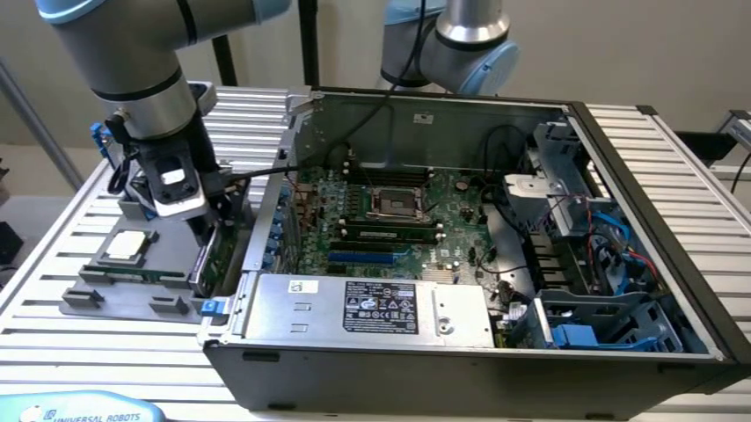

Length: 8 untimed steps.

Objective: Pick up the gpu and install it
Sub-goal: 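Pick up the gpu and move the gpu toward the slot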

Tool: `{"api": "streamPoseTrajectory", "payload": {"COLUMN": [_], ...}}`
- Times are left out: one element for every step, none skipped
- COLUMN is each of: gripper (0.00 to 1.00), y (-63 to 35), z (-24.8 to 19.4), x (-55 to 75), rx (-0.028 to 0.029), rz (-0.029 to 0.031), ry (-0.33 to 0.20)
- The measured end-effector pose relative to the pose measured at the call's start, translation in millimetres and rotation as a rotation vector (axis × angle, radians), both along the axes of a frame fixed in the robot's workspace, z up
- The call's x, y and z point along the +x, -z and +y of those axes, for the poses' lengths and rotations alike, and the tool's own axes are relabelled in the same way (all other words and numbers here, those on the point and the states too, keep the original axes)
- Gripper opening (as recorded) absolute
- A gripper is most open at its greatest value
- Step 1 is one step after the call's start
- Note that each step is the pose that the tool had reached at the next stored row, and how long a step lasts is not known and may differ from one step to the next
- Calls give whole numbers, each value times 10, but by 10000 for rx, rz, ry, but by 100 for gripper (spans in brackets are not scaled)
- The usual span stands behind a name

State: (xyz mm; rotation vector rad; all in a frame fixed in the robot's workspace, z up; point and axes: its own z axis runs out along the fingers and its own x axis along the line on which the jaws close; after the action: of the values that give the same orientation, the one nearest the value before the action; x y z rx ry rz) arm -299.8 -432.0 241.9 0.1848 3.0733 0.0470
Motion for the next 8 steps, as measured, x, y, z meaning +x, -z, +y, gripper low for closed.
{"api": "streamPoseTrajectory", "payload": {"gripper": [48,48,48,48,48,48,48,48], "y": [14,23,27,30,31,31,32,32], "z": [-4,-8,-11,-13,-15,-16,-19,-20], "x": [0,0,0,0,0,0,0,0], "rx": [-2,-3,-5,-3,-5,-8,-12,-17], "rz": [0,1,1,-1,0,0,0,-1], "ry": [0,0,0,0,1,1,0,0]}}
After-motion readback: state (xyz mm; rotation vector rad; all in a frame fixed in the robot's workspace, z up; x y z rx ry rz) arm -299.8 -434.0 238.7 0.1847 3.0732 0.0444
